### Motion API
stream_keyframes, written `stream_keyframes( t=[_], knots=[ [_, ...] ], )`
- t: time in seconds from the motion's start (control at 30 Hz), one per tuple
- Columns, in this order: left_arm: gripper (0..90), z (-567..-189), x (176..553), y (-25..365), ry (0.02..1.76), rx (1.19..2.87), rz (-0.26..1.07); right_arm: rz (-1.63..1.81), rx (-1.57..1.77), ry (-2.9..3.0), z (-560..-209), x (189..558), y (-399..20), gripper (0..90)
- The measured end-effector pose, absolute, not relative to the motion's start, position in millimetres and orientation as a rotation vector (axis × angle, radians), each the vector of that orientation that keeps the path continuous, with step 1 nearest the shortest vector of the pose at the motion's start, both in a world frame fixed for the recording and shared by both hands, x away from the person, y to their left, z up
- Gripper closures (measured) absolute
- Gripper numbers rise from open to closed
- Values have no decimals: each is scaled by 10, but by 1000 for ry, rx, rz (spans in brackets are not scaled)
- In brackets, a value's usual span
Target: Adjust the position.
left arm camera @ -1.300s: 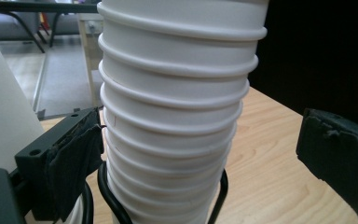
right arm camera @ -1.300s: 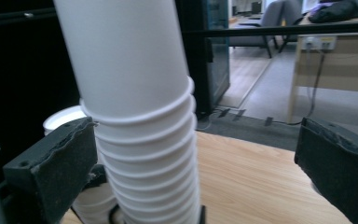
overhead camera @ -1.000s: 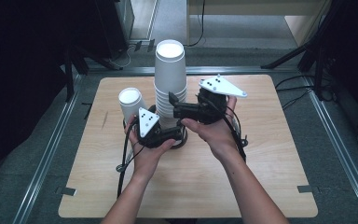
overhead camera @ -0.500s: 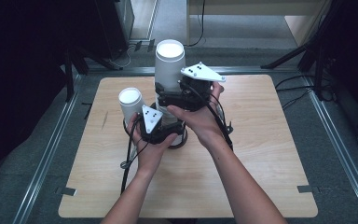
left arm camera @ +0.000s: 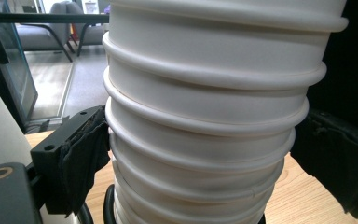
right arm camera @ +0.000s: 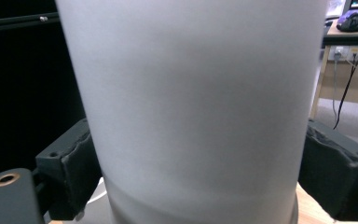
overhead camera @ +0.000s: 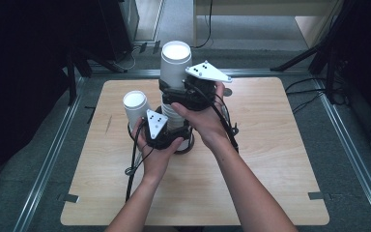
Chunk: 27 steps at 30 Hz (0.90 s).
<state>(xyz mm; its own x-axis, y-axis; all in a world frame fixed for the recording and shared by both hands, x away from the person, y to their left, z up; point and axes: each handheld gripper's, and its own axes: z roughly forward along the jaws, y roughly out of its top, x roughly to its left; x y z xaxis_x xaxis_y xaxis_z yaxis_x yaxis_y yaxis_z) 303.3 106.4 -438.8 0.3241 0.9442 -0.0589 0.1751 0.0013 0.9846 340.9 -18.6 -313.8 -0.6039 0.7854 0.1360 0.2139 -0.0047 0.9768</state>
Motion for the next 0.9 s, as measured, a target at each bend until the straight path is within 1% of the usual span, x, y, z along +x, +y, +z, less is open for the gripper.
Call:
stream_keyframes(
  t=[0.43,0.9],
  knots=[
    [59,-4395,3032,1074,1083,1450,850,1640,1002,1809,-3095,3416,-173,116],
    [62,-4393,3029,1081,1081,1452,848,1680,981,1754,-2971,3400,-177,129]
  ],
)
